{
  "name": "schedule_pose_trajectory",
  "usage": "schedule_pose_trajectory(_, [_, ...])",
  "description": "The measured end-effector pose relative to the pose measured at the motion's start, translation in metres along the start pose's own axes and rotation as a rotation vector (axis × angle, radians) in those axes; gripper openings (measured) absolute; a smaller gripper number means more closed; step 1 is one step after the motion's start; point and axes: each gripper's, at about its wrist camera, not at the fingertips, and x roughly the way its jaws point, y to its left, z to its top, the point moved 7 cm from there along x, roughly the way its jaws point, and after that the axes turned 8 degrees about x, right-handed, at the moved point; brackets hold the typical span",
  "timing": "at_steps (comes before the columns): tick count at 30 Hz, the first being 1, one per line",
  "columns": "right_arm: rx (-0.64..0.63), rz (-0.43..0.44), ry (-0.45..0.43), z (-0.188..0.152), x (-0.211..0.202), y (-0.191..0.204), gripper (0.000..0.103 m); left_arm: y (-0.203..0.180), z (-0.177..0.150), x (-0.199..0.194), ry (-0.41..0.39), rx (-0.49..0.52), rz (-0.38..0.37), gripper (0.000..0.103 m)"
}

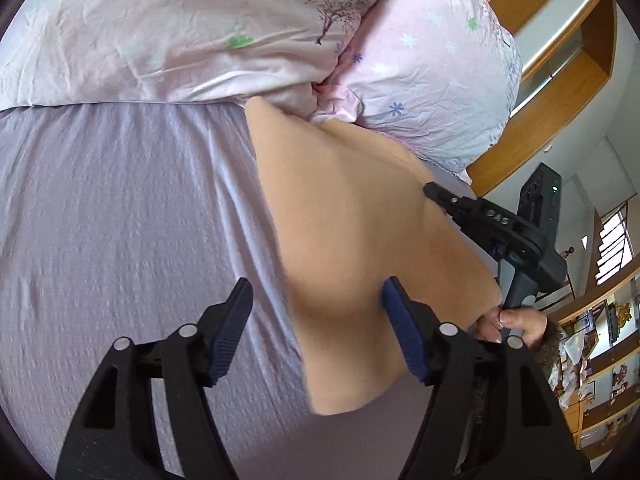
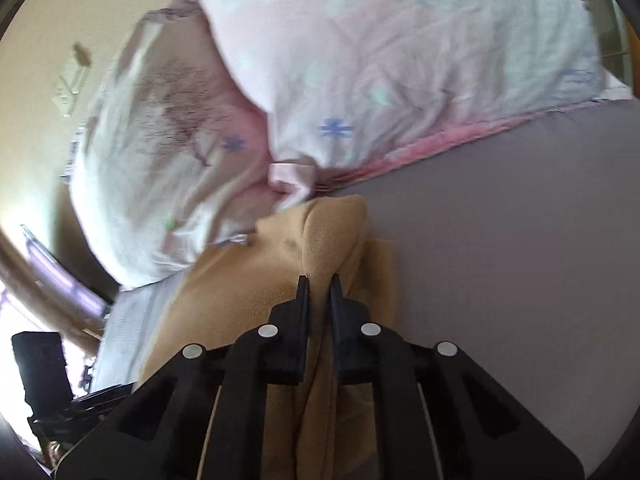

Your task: Fold small clothes

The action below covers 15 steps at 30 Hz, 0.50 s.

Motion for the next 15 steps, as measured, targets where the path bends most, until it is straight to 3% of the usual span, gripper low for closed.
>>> schedule_pose_trajectory(1, [0.034,-0.002,0.031,-0.003,0.001,-0.003,0.011,0.000,-0.001,0.002,0.008,0.004,0.003,0.069])
schedule_pose_trajectory(2, [0.065,0.005,0.046,-0.004,-0.002,-0.004,0.020,-0.001,-0.002,0.004,0.020,0.011,0.012,0.069])
schedule_pose_trajectory(4, [0.118,0.020,0.060,-0.011,-0.019,-0.008,0.055,-0.001,-0.003,0.006,0.027,0.018,0.017,0.069])
schedule_pose_trajectory(5, [0.132,0.048,0.055,-0.015,-0.027,-0.009,0.077,0.000,-0.003,0.007,0.030,0.017,0.021,0.070])
schedule_pose_trajectory(9, [0.126,0.078,0.107,-0.050,-0.049,-0.012,0.073,0.004,-0.004,0.014,0.048,0.011,0.012,0.071])
schedule_pose_trajectory(10, [0.126,0.080,0.123,-0.060,-0.050,-0.014,0.065,0.005,-0.004,0.015,0.051,0.009,0.009,0.071])
schedule_pose_trajectory(11, [0.124,0.070,0.141,-0.068,-0.050,-0.018,0.038,0.005,-0.005,0.016,0.052,0.006,0.004,0.071])
schedule_pose_trajectory(12, [0.119,0.048,0.171,-0.077,-0.047,-0.020,0.030,0.006,-0.006,0.017,0.056,0.001,-0.004,0.071])
schedule_pose_trajectory(15, [0.112,0.036,0.155,-0.081,-0.055,-0.021,0.031,0.008,-0.009,0.022,0.072,-0.020,-0.028,0.071])
